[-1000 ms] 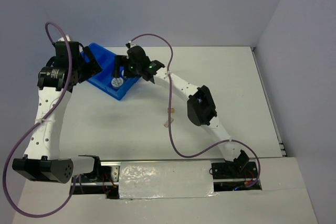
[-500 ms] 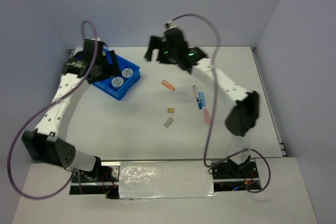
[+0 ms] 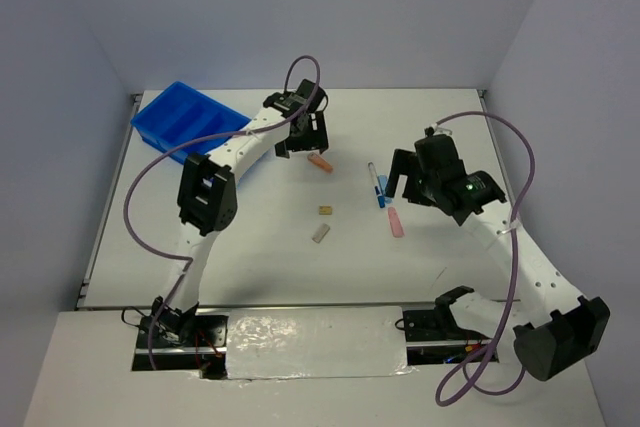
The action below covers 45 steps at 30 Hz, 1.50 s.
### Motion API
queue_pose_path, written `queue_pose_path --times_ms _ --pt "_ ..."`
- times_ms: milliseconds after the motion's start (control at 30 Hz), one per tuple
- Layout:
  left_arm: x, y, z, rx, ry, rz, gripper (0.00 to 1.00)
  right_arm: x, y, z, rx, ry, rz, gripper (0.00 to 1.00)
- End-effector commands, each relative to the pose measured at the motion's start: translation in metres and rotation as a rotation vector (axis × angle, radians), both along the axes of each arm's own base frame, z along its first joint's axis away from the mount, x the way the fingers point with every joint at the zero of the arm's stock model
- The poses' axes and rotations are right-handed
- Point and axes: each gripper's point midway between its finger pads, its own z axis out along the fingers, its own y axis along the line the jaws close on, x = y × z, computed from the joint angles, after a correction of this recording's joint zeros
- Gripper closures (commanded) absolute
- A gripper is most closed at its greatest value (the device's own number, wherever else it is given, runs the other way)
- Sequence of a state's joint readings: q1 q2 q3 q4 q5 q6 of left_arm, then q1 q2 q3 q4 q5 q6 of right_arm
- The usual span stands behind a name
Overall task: Sort the stationery into containers
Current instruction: Pick up the stationery from the center of the board.
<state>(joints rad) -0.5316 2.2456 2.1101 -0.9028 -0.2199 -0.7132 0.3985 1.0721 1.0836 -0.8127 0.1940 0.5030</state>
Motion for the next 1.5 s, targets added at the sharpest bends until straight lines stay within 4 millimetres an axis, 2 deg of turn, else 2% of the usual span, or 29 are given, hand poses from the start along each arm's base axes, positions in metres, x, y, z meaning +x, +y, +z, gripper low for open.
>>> queue_pose_path --times_ms 0,133,200,433,667,867,933,1133,1167,1233,1267,1300,1400,1467 --pt "0.022 -0.008 0.005 -0.079 -0.023 0.212 0.01 -0.021 0.003 0.004 0.045 -0.015 0.057 0.0" --pt "0.041 -0.028 -0.019 -0.16 -0.037 0.261 0.02 -0.032 0.001 0.005 0.036 -0.026 0.106 0.0" --pt "0.046 -0.034 -0.018 -0.177 -0.046 0.28 0.03 -0.035 0.001 0.007 0.03 -0.026 0.125 0.0" --pt "0.046 -0.049 -0.05 -0.157 -0.038 0.291 0.06 -0.038 0.001 0.013 -0.005 -0.033 0.187 0.0" --pt "0.039 -0.052 -0.083 -0.109 0.006 0.294 0.13 -0.034 0.003 0.023 -0.025 -0.059 0.225 0.0" --pt "0.019 -0.045 -0.111 -0.054 0.107 0.283 0.3 -0.031 -0.003 0.014 -0.074 -0.047 0.229 0.0" --pt "0.011 -0.043 -0.114 -0.041 0.131 0.268 0.41 -0.031 -0.002 0.014 -0.07 -0.052 0.235 0.0" --pt "-0.023 -0.028 -0.12 0.064 0.236 0.187 0.53 -0.029 0.008 0.017 -0.022 -0.063 0.258 0.0" --pt "-0.029 -0.026 -0.121 0.083 0.255 0.157 0.63 -0.028 0.01 0.019 -0.014 -0.068 0.265 0.0" --pt "-0.037 -0.024 -0.124 0.102 0.277 0.113 0.65 -0.028 0.014 0.019 0.0 -0.065 0.278 0.0" --pt "-0.039 -0.027 -0.117 0.091 0.272 0.085 0.67 -0.027 0.015 0.02 0.001 -0.069 0.278 0.0" --pt "-0.047 -0.026 -0.121 0.094 0.294 0.039 0.68 -0.028 0.021 0.021 0.023 -0.064 0.307 0.0" --pt "-0.051 -0.031 -0.104 0.063 0.277 -0.042 0.74 -0.028 0.026 0.025 0.036 -0.074 0.338 0.0" --pt "-0.05 -0.032 -0.082 0.043 0.236 -0.083 0.8 -0.027 0.027 0.026 0.038 -0.082 0.344 0.0"
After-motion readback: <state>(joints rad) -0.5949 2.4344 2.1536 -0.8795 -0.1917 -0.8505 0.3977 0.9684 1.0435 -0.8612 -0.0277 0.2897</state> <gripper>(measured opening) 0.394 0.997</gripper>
